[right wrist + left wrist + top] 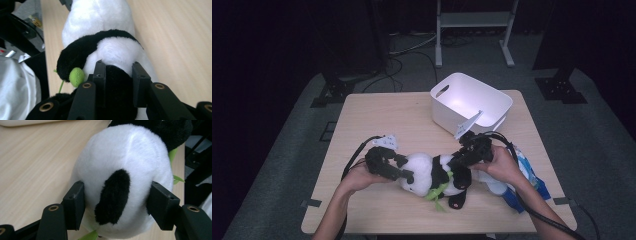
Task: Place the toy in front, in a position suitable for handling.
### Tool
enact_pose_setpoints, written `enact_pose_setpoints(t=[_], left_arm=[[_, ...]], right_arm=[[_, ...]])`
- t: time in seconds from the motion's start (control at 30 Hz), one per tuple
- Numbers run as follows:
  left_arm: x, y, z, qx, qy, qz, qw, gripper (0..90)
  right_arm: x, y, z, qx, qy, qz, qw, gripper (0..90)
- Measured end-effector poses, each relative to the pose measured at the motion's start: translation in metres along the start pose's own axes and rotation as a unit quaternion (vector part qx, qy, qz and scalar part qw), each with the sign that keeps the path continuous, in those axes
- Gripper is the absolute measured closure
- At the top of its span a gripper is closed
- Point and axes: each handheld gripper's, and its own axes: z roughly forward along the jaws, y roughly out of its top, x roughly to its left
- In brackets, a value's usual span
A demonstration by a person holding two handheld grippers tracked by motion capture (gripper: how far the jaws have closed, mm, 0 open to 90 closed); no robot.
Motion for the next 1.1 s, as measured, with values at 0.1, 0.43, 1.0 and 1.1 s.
enact_pose_setpoints(t=[0.1,0.43,1.0,1.1], left_arm=[[0.002,0.007,0.003,-0.005,0.029,0.012,0.9995,36.2],[-0.007,0.001,0.009,0.003,0.047,0.039,0.9981,35.4],[-0.007,-0.002,0.001,0.007,0.009,0.014,0.9998,31.3],[-0.008,0.001,-0.004,-0.008,-0.008,0.007,0.9999,30.8]], right_arm=[[-0.004,0.005,-0.007,-0.009,-0.027,-0.003,0.9996,69.1],[-0.010,-0.003,-0.012,-0.028,0.027,0.033,0.9987,42.5],[-0.015,0.009,-0.009,-0.032,0.015,0.049,0.9981,61.0],[-0.010,0.006,-0.007,-0.022,0.012,0.035,0.9991,61.8]])
